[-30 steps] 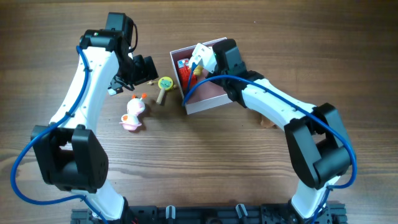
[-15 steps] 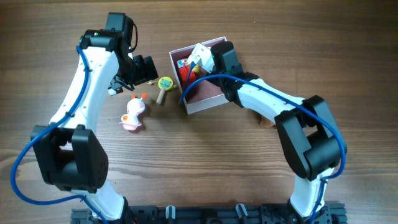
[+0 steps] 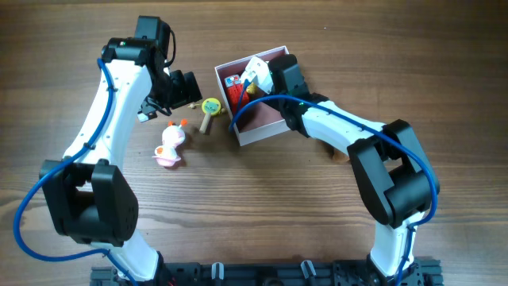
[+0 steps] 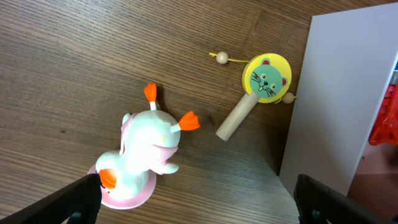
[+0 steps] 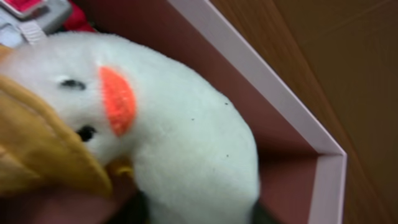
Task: Pack container
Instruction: 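Open the right gripper and lift it out of the box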
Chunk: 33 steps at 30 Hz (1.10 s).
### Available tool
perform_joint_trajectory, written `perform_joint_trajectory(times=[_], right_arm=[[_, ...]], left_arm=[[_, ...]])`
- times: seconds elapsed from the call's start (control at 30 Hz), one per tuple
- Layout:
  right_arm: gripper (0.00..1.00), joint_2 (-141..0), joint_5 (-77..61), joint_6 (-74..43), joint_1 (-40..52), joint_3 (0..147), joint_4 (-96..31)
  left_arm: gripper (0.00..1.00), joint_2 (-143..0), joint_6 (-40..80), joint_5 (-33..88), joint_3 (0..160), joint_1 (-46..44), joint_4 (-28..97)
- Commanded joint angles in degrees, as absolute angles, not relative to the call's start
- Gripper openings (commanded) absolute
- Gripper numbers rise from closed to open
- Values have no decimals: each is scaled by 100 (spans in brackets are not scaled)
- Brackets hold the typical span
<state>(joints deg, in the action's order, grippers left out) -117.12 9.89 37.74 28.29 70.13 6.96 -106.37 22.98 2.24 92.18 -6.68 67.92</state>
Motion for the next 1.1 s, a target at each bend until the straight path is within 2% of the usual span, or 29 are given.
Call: perform_joint_trajectory(times=[0.0, 0.43, 0.67, 0.83, 1.07], right_arm=[[70, -11834, 1234, 3734, 2893, 7094, 847], [73, -11124, 1380, 3732, 3168, 7094, 934], [78, -10624, 1378, 3677, 3168, 7094, 390], [78, -10302, 1474, 2867, 3166, 7094, -178], [72, -9657, 2515, 1291, 3159, 7094, -1339]], left_arm=[[100, -10578, 2290, 189, 9181, -652, 6790], [100, -10575, 2287, 189, 9181, -652, 6790], [100, -10575, 2290, 189, 9183, -652, 6790], [100, -10578, 2287, 189, 9181, -652, 6790], [100, -10575, 2290, 189, 9181, -652, 6792]])
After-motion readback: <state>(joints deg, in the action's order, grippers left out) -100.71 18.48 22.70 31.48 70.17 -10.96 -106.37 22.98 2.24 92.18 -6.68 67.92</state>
